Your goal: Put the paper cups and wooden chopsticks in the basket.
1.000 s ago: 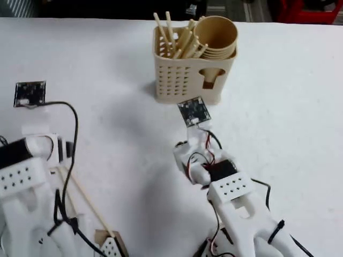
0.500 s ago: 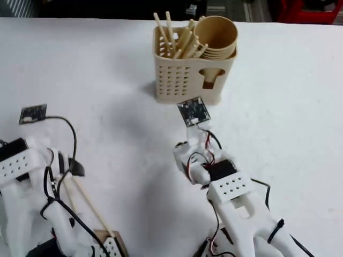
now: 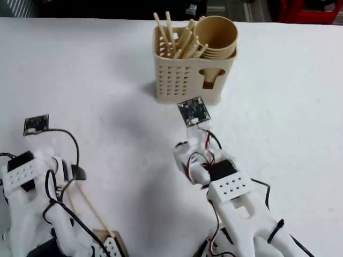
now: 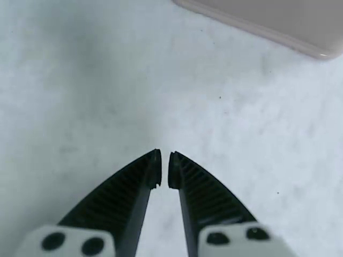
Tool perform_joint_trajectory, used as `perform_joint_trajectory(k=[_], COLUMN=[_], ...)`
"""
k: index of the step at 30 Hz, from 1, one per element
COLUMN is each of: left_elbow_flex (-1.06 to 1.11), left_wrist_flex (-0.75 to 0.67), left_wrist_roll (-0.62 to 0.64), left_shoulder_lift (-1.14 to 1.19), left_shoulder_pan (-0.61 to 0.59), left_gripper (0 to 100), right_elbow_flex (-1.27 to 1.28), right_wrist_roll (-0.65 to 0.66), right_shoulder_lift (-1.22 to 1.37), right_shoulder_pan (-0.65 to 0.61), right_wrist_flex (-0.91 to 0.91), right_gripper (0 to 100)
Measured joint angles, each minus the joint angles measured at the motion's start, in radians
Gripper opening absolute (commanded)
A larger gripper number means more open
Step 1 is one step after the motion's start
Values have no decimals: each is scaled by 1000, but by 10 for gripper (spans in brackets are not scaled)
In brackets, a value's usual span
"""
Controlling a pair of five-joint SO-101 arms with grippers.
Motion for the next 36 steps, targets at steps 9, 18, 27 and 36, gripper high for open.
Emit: perform_joint_trajectory(k=[9, 18, 27, 36], left_elbow_flex=[8, -236, -399, -416], left_wrist_flex=[-28, 23, 86, 84], left_wrist_roll=[2, 74, 155, 180], left_shoulder_lift=[86, 466, 629, 629], left_shoulder_pan=[77, 97, 98, 187], left_gripper=[225, 218, 216, 26], right_elbow_flex=[0, 0, 0, 0], right_wrist_roll=[0, 0, 0, 0], right_shoulder_lift=[0, 0, 0, 0], right_shoulder_pan=[0, 0, 0, 0], right_wrist_flex=[0, 0, 0, 0], right_gripper=[38, 38, 38, 38])
